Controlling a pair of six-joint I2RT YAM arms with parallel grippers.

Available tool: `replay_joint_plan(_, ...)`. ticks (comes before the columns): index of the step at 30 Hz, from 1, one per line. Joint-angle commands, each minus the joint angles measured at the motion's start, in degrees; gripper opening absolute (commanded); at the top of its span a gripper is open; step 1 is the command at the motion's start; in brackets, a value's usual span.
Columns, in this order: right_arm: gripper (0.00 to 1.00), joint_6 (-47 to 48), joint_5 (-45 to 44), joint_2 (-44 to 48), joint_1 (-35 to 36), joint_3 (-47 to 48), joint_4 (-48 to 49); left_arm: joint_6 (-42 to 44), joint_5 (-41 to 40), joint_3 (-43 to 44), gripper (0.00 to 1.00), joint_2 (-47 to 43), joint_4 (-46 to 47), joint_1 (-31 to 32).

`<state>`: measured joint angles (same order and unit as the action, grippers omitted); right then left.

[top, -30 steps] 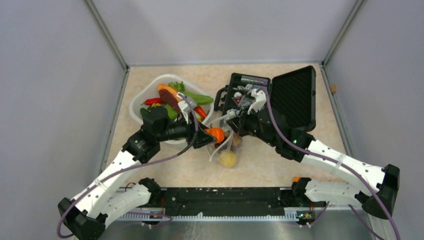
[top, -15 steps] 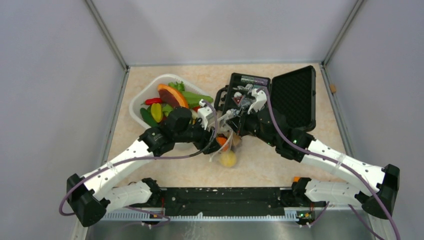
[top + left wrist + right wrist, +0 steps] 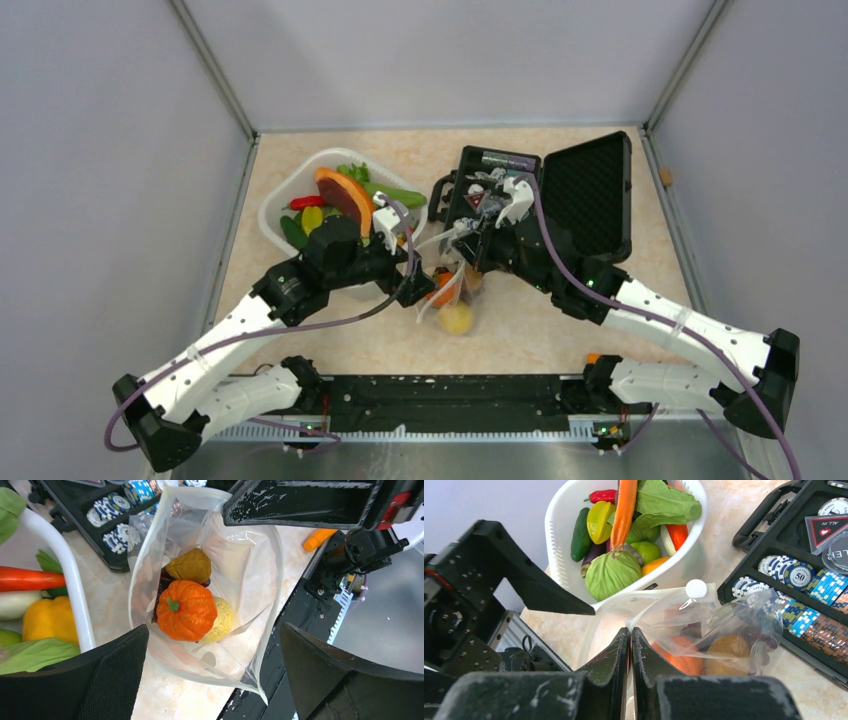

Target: Place the food in the zip-top bag and seal the zipper

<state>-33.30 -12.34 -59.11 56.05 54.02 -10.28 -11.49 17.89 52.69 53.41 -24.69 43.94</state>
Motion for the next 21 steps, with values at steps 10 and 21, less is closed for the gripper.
replay_joint_plan(10,0.05,-0.96,-0.98,2.96,-0.51,-0.16,2.29,-5.51,-16.92,-1.84,0.89,-6.21,-5.67,0.18)
replay_joint_plan(21,0.05,-1.37,-0.19,2.41,-0.50,-0.68,2.35,-8.35,-12.84,-1.55,0.65,2.65,-7.56,0.18)
